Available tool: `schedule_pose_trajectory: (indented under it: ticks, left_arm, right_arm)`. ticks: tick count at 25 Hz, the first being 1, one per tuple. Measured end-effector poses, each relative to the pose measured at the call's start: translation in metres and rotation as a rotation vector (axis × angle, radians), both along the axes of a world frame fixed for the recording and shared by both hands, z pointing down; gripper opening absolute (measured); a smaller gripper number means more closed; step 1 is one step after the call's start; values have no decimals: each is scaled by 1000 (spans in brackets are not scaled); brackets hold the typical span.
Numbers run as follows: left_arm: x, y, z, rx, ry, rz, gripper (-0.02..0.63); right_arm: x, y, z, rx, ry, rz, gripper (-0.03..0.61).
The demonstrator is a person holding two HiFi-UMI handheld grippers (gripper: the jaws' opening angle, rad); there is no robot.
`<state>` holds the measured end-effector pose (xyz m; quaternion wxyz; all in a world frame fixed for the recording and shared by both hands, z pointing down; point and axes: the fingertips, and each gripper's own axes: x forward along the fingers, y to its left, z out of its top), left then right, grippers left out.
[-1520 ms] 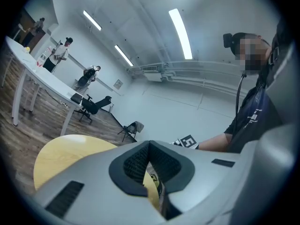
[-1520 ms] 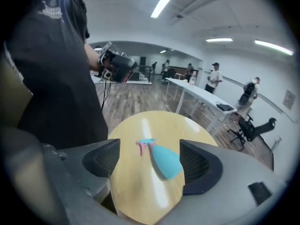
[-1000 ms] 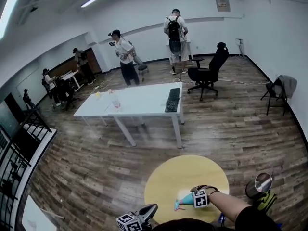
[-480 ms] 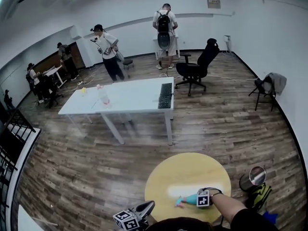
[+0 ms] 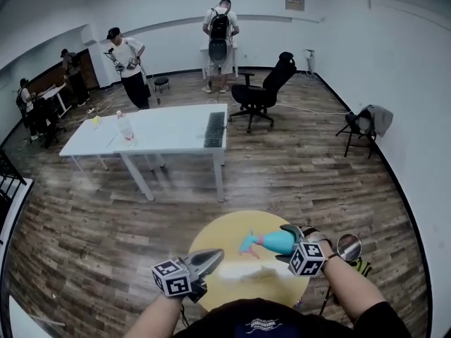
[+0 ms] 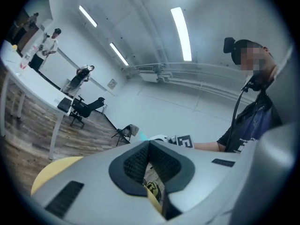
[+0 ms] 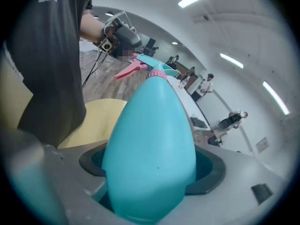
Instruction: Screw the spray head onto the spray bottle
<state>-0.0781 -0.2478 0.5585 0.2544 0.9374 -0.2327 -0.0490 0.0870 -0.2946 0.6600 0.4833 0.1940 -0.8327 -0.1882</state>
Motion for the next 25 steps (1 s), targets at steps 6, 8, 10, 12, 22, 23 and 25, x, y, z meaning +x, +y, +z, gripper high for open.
schedule_pose_trajectory:
  ticks: [6,8,10,12,22,23,25]
  left_arm:
    - [48,-11,-47,-82,-28,160,160]
    - [69,-4,-46,-165,-38,260,310]
    - [88,5,-42,-203,-72,336,357]
    - [101,12,-37,-208,-118,367,357]
    - [115,38,-39,239,-536,397,186]
    - [114,39,-38,267,-570,392,186]
    - [110,39,-37,292,-595,381,186]
  right_arm:
    - [17,18,-79,189,89,-71,463]
    - [15,25,-82,222,131,-95,463]
    - [6,32,-84,249,155,-123,463]
    - [-7,39,-88,268,155,-151,463]
    - [-19,51,-90,216,97,-193,459]
    - [-21,50,-91,222,90,-197,459]
    - [-25,49,-93,232,85,-205,454]
